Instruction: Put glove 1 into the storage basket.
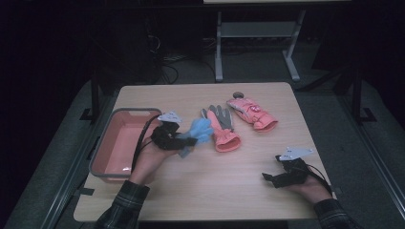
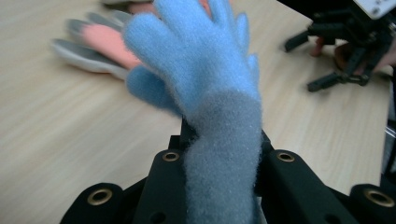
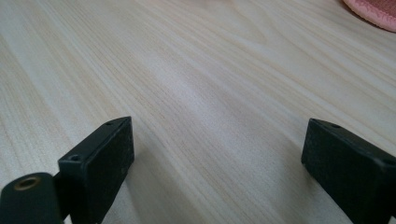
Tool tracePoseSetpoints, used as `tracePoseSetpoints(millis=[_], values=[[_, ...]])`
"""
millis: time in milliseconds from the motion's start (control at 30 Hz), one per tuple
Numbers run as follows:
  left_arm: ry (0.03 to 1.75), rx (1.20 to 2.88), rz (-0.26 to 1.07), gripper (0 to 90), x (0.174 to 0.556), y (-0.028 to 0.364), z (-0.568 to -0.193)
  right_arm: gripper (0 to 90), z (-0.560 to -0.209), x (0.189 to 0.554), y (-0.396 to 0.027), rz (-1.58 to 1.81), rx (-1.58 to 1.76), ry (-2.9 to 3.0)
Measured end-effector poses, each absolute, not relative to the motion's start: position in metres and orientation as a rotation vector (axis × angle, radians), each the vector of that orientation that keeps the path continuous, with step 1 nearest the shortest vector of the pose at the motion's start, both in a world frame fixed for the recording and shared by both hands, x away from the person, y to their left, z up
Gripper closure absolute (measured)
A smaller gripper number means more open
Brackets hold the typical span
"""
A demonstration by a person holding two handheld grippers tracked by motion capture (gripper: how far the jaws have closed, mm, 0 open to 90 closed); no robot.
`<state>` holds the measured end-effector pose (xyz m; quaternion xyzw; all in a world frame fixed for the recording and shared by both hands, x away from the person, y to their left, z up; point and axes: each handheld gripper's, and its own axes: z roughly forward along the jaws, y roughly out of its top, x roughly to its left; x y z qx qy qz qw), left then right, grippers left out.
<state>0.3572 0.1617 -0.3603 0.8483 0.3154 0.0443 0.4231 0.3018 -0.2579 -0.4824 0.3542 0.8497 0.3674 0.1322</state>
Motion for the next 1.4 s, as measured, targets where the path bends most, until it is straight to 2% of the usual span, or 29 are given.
tracePoseSetpoints(millis=[467, 800, 1067, 1400], values=[[0.974, 2.04, 0.288, 75.3, 0.374, 0.244, -0.342, 8.7, -0.482, 0.302, -0.258, 1.066, 1.03, 2.465], [1.086, 2.029, 0.352, 75.2, 0.384, 0.28, -0.356, 8.7, -0.482, 0.302, -0.258, 1.065, 1.029, 2.466], [1.189, 2.045, 0.366, 75.0, 0.399, 0.299, -0.38, 8.7, -0.482, 0.302, -0.258, 1.065, 1.029, 2.466], [1.277, 2.126, 0.279, 73.2, 0.417, 0.3, -0.414, 8.7, -0.482, 0.302, -0.258, 1.066, 1.029, 2.466]])
